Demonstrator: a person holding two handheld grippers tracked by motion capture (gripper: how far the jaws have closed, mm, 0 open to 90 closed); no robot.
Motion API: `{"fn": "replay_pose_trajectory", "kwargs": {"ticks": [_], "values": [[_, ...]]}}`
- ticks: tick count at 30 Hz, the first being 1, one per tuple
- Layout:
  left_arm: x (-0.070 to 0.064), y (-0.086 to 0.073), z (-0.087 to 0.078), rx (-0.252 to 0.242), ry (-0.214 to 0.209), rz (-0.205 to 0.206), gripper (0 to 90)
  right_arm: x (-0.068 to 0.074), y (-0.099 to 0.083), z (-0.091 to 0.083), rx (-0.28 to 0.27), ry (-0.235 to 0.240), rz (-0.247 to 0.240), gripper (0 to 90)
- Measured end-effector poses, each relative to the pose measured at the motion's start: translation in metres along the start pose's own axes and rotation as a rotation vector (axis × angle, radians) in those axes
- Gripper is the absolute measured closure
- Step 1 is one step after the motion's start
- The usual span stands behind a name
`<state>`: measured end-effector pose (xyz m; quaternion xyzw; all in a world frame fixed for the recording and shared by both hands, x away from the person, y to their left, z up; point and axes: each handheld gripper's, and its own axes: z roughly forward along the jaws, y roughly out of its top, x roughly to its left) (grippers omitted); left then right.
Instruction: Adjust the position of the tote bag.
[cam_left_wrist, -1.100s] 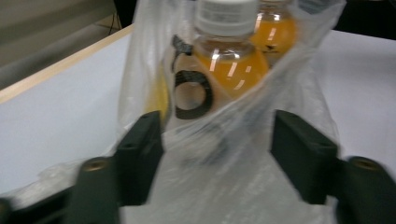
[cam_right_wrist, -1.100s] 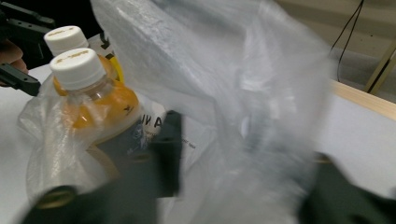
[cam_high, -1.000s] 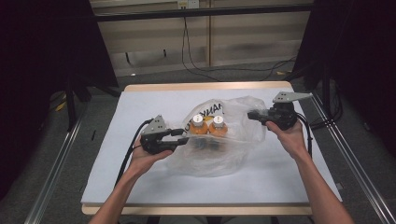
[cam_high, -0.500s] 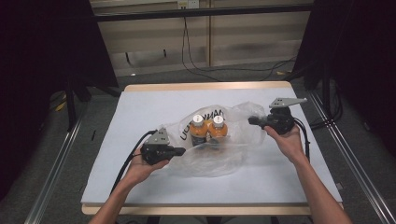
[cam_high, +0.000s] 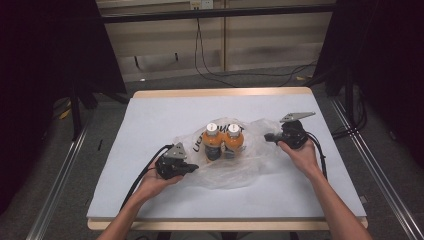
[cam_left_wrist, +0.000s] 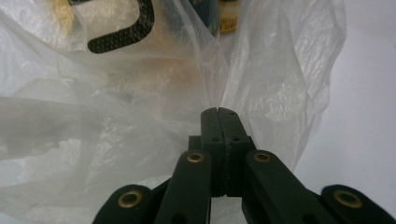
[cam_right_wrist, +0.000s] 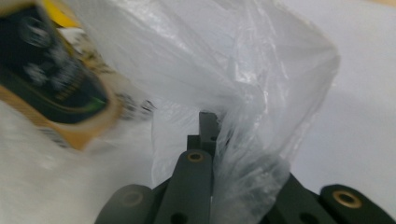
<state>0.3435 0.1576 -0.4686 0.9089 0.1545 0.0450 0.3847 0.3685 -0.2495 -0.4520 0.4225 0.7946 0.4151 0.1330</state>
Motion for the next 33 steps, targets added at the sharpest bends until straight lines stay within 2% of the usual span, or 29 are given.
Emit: {"fn": "replay_pose_trajectory", "kwargs": {"ticks": [2,4,6,8,9,10,11,13,16,17,18,19,20,22,24,26,28,30,31,33], "values": [[0.003,-0.002,0.002,0.009,0.001,-0.018,89.7,-0.007,-0.005,0.003,0.020,-0.029,0.014,90.0],[0.005,-0.004,0.001,0.031,0.010,-0.025,88.5,-0.015,-0.011,0.004,0.036,-0.029,0.034,90.0],[0.007,-0.006,0.004,0.030,-0.008,-0.026,88.2,-0.019,-0.016,0.005,0.057,-0.032,0.045,90.0],[0.007,-0.007,0.004,0.029,-0.014,-0.028,88.1,-0.021,-0.020,0.005,0.062,-0.041,0.040,90.0],[0.007,-0.006,0.003,0.055,-0.009,-0.013,88.1,-0.021,-0.022,0.005,0.071,-0.041,0.041,90.0],[0.007,-0.007,0.002,0.058,-0.008,-0.018,88.1,-0.021,-0.025,0.005,0.090,-0.056,0.032,90.0],[0.006,-0.008,0.003,0.039,-0.011,-0.012,88.1,-0.022,-0.027,0.005,0.097,-0.057,0.033,90.0],[0.007,-0.010,0.001,0.045,-0.011,-0.018,88.1,-0.023,-0.031,0.002,0.113,-0.082,0.033,90.0],[0.006,-0.014,-0.003,0.047,-0.004,-0.036,88.1,-0.025,-0.036,-0.002,0.125,-0.109,0.021,90.0],[0.005,-0.015,-0.004,0.045,-0.001,-0.030,88.1,-0.026,-0.038,-0.003,0.112,-0.102,0.027,90.0],[0.005,-0.016,-0.006,0.054,-0.008,-0.034,88.1,-0.026,-0.039,-0.004,0.111,-0.103,0.034,90.0],[0.004,-0.016,-0.008,0.073,0.004,-0.028,88.1,-0.026,-0.039,-0.005,0.118,-0.113,0.033,90.0],[0.003,-0.018,-0.008,0.053,-0.003,-0.039,88.2,-0.025,-0.039,-0.005,0.120,-0.118,0.030,90.0],[0.003,-0.020,-0.011,0.055,-0.014,-0.053,88.2,-0.025,-0.041,-0.007,0.114,-0.117,0.026,90.0],[0.000,-0.022,-0.012,0.055,-0.006,-0.058,88.2,-0.023,-0.042,-0.007,0.110,-0.127,0.036,89.5],[-0.001,-0.020,-0.012,0.060,-0.007,-0.052,88.2,-0.022,-0.042,-0.007,0.109,-0.123,0.016,87.3],[-0.002,-0.020,-0.012,0.045,-0.017,-0.069,87.1,-0.020,-0.042,-0.007,0.102,-0.115,0.015,80.7],[-0.002,-0.017,-0.013,0.040,-0.013,-0.060,83.7,-0.018,-0.041,-0.008,0.090,-0.104,0.011,74.5],[-0.001,-0.014,-0.016,0.017,-0.016,-0.060,82.4,-0.018,-0.040,-0.008,0.077,-0.101,0.015,71.9],[-0.001,-0.012,-0.022,-0.036,-0.025,-0.088,80.4,-0.015,-0.038,-0.010,0.053,-0.084,0.015,64.4]]}}
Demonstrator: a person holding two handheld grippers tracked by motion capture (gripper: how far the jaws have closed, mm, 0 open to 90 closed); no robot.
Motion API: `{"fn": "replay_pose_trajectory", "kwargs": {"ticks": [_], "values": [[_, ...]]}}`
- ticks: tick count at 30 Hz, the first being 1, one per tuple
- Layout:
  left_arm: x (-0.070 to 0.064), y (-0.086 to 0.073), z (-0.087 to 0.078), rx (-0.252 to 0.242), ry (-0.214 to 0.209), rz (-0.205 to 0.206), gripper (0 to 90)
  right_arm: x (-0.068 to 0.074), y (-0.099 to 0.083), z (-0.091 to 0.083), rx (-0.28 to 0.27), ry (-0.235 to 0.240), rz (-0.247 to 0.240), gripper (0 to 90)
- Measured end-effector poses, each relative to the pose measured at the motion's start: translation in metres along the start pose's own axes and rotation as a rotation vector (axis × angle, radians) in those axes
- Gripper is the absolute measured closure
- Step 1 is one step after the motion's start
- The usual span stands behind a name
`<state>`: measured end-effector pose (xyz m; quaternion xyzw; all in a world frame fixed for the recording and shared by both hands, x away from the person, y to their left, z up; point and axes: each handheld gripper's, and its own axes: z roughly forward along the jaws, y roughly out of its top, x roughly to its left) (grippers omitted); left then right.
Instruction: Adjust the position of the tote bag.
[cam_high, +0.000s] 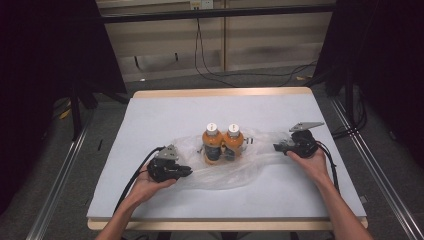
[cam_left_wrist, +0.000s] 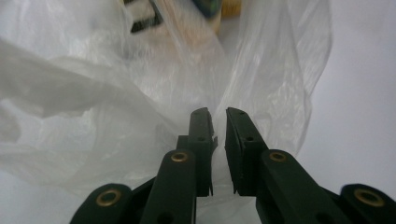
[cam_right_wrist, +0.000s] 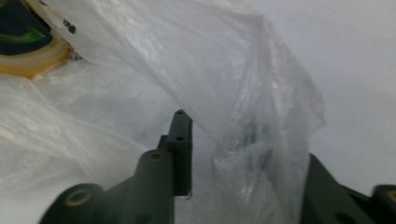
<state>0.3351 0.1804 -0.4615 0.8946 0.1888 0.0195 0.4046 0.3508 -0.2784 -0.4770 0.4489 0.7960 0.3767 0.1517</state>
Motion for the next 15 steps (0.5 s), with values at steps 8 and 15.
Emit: {"fn": "replay_pose_trajectory", "kwargs": {"ticks": [8,15], "values": [[-0.009,0.012,-0.014,-0.106,0.022,0.040,66.1,0.002,0.010,-0.020,-0.096,-0.004,0.024,31.8],[-0.013,0.023,-0.022,-0.163,0.013,0.045,65.3,-0.001,0.014,-0.040,-0.157,-0.003,0.052,21.3]]}}
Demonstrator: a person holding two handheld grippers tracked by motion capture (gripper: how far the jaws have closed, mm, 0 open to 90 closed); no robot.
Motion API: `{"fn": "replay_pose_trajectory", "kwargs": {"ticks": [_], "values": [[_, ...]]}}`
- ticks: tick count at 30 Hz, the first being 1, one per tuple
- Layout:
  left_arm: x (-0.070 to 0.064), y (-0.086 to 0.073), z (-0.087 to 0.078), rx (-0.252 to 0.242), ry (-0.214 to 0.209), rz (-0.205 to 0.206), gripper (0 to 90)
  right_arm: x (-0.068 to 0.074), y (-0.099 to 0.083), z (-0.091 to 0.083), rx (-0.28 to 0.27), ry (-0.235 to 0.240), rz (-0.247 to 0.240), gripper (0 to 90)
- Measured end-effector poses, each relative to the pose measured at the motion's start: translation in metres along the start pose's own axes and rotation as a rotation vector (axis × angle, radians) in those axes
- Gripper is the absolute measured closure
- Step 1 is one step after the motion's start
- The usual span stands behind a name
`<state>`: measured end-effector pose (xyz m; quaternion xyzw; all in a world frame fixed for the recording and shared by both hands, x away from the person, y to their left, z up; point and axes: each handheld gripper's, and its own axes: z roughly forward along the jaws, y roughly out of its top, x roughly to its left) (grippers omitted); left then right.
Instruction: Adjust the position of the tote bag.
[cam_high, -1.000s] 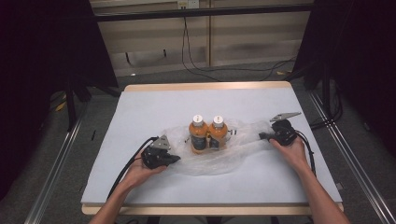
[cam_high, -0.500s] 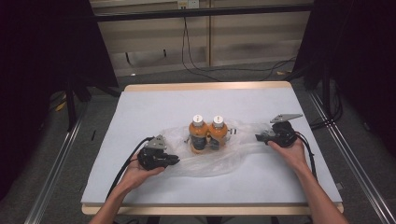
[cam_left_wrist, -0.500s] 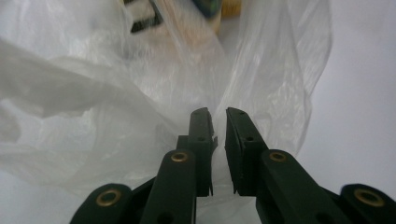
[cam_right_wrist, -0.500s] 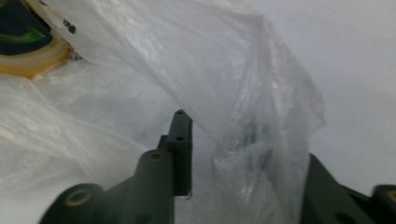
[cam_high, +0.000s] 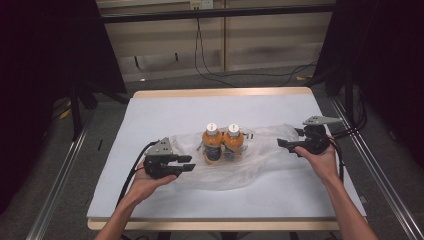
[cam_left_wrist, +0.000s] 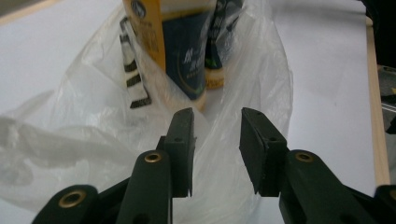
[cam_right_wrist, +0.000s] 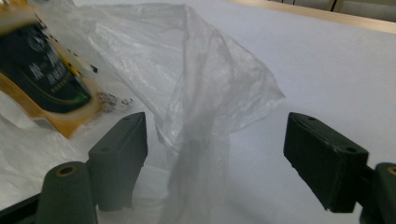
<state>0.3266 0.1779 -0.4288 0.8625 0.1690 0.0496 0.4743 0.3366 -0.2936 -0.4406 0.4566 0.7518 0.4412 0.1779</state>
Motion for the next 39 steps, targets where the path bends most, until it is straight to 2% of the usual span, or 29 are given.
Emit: {"fn": "replay_pose_trajectory", "kwargs": {"ticks": [1,4,7,10,14,18,21,22,23,24,25,27,29,31,32,34,36,37,39], "values": [[0.000,0.002,0.001,-0.008,-0.004,0.010,65.3,0.000,0.001,-0.002,-0.011,0.010,0.021,20.6],[0.000,0.006,0.003,-0.017,-0.009,0.018,67.3,0.001,0.008,-0.008,-0.022,0.001,0.006,19.5],[0.001,0.010,0.006,-0.041,-0.023,-0.001,71.7,0.003,0.013,-0.018,-0.066,0.003,0.005,20.5],[0.001,0.013,0.009,-0.037,-0.027,0.003,75.7,0.003,0.021,-0.031,-0.112,0.006,0.003,21.2],[0.001,0.016,0.012,-0.044,-0.023,0.001,77.1,0.007,0.028,-0.041,-0.143,0.014,-0.017,23.9],[0.002,0.019,0.012,-0.042,-0.013,-0.001,77.1,0.014,0.035,-0.048,-0.159,0.051,-0.032,30.7],[0.004,0.019,0.015,-0.025,-0.020,0.007,79.7,0.020,0.037,-0.042,-0.131,0.099,-0.054,42.9],[0.005,0.019,0.017,-0.024,-0.025,-0.003,81.2,0.022,0.036,-0.038,-0.115,0.115,-0.061,47.1],[0.007,0.018,0.020,-0.007,-0.022,0.002,82.5,0.025,0.036,-0.033,-0.099,0.126,-0.071,50.6],[0.008,0.018,0.022,0.003,-0.031,0.002,86.3,0.030,0.037,-0.027,-0.073,0.144,-0.086,57.3],[0.008,0.019,0.025,0.016,-0.022,-0.001,89.4,0.033,0.038,-0.022,-0.057,0.148,-0.095,60.4],[0.007,0.023,0.034,0.063,-0.031,0.036,90.0,0.039,0.038,-0.012,-0.033,0.181,-0.112,69.9],[0.007,0.024,0.039,0.090,-0.048,0.042,90.0,0.046,0.037,0.000,0.006,0.192,-0.142,78.0],[0.011,0.023,0.043,0.089,-0.046,0.029,90.0,0.052,0.036,0.010,0.042,0.219,-0.168,84.5],[0.012,0.024,0.045,0.116,-0.039,0.037,90.0,0.055,0.035,0.015,0.060,0.227,-0.179,86.9],[0.016,0.024,0.048,0.131,-0.038,0.049,90.0,0.059,0.034,0.026,0.093,0.246,-0.188,89.6],[0.017,0.023,0.048,0.129,-0.036,0.039,90.0,0.062,0.033,0.036,0.130,0.251,-0.206,90.0],[0.024,0.019,0.047,0.182,-0.001,0.033,90.0,0.065,0.033,0.040,0.144,0.249,-0.216,90.0],[0.030,0.014,0.046,0.171,0.010,0.005,90.0,0.067,0.031,0.044,0.153,0.259,-0.208,90.0]]}}
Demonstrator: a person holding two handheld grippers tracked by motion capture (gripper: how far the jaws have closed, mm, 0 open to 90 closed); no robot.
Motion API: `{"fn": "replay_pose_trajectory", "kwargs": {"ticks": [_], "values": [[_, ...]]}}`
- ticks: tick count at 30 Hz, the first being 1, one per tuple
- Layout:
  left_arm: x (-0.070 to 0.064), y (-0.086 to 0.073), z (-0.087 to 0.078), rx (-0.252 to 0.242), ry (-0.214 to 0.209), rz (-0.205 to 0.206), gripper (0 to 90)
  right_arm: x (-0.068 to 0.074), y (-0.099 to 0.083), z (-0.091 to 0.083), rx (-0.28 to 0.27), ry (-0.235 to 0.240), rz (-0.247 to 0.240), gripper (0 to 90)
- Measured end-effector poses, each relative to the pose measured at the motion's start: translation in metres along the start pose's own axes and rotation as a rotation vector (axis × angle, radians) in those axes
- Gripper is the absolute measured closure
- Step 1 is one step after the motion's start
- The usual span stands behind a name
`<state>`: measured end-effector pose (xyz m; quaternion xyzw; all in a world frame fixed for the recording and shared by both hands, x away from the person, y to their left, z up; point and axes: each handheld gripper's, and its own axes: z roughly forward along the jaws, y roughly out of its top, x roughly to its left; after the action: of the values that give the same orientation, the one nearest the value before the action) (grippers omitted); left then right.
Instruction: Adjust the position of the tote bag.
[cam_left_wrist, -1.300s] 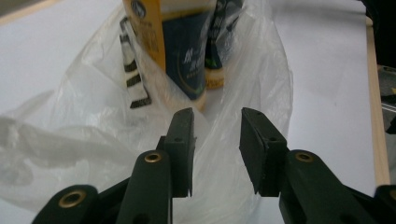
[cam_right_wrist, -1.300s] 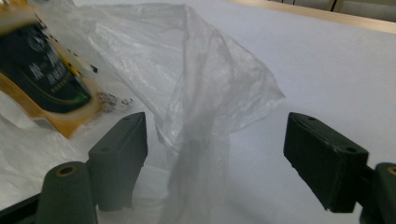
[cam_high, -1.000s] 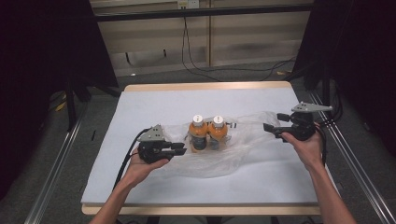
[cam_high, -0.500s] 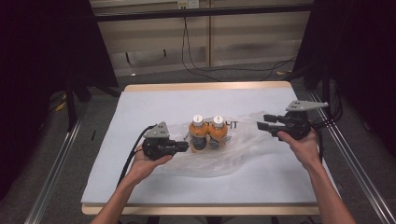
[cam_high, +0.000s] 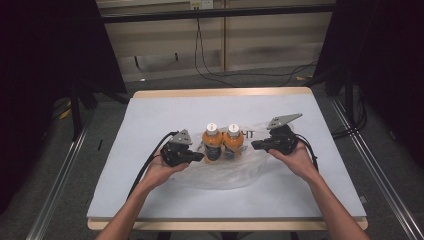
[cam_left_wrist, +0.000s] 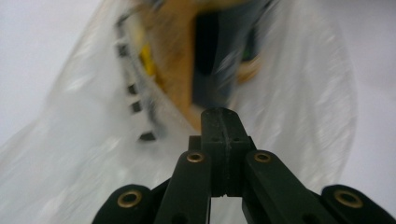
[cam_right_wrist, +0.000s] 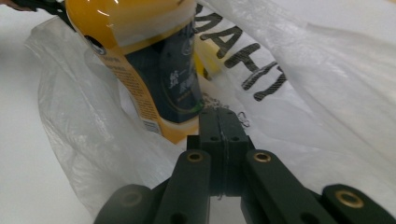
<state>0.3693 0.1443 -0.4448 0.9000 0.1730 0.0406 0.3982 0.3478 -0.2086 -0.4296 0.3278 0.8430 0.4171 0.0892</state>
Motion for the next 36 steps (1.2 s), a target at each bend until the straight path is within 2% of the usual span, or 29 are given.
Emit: {"fn": "replay_pose_trajectory", "kwargs": {"ticks": [1,2,5,7,9,11,12,13,15,18,19,22,24,26,27,28,30,31,32,34,36], "values": [[0.001,0.000,-0.001,0.013,0.010,0.000,90.0,0.001,0.000,0.003,0.013,0.008,-0.007,89.9],[0.001,-0.001,0.000,0.000,0.004,-0.006,90.0,0.002,0.000,0.006,0.028,0.004,-0.012,89.8],[0.002,0.003,0.004,0.001,0.003,0.011,88.9,0.000,0.001,0.016,0.057,0.003,-0.011,90.0],[0.002,0.003,0.005,-0.002,-0.005,0.011,88.9,-0.001,0.002,0.019,0.060,0.007,-0.013,90.0],[0.000,0.008,0.007,0.020,-0.017,0.041,89.1,-0.002,0.002,0.027,0.077,0.025,-0.009,90.0],[0.000,0.009,0.010,0.021,-0.024,0.043,89.1,-0.003,0.002,0.030,0.090,0.027,-0.005,90.0],[0.000,0.008,0.017,0.066,0.004,0.058,89.1,-0.005,0.001,0.034,0.107,0.032,-0.004,90.0],[0.002,0.007,0.020,0.082,-0.005,0.055,89.1,-0.006,0.000,0.036,0.115,0.032,0.001,90.0],[0.004,0.002,0.026,0.111,0.007,0.048,90.0,-0.008,-0.003,0.040,0.115,0.035,0.018,90.0],[0.010,-0.005,0.030,0.132,0.022,0.002,87.9,-0.008,-0.007,0.045,0.160,0.025,0.002,90.0],[0.010,-0.007,0.031,0.138,0.025,-0.002,87.8,-0.009,-0.008,0.046,0.163,0.024,0.000,90.0],[0.010,-0.007,0.030,0.147,0.047,0.013,88.1,-0.009,-0.013,0.050,0.214,-0.012,-0.015,90.0],[0.008,-0.007,0.030,0.157,0.070,0.046,88.8,-0.009,-0.013,0.050,0.219,-0.015,-0.023,90.0],[0.007,-0.007,0.029,0.169,0.105,0.065,89.9,-0.008,-0.013,0.050,0.231,-0.031,-0.052,90.0],[0.007,-0.007,0.029,0.169,0.105,0.065,90.0,-0.008,-0.013,0.050,0.231,-0.031,-0.052,90.0],[0.009,-0.008,0.026,0.182,0.127,0.075,90.0,-0.008,-0.012,0.049,0.240,-0.030,-0.059,90.0],[0.012,-0.012,0.022,0.183,0.135,0.057,90.0,-0.010,-0.012,0.047,0.254,-0.045,-0.064,90.0],[0.014,-0.013,0.020,0.185,0.132,0.058,90.0,-0.008,-0.012,0.045,0.276,-0.063,-0.078,90.0],[0.016,-0.016,0.017,0.189,0.154,0.057,90.0,-0.007,-0.011,0.045,0.292,-0.078,-0.098,90.0],[0.019,-0.018,0.013,0.197,0.154,0.061,90.0,-0.004,-0.009,0.044,0.330,-0.114,-0.152,90.0],[0.020,-0.021,0.011,0.195,0.144,0.065,90.0,-0.003,-0.008,0.044,0.342,-0.133,-0.184,90.0]]}}
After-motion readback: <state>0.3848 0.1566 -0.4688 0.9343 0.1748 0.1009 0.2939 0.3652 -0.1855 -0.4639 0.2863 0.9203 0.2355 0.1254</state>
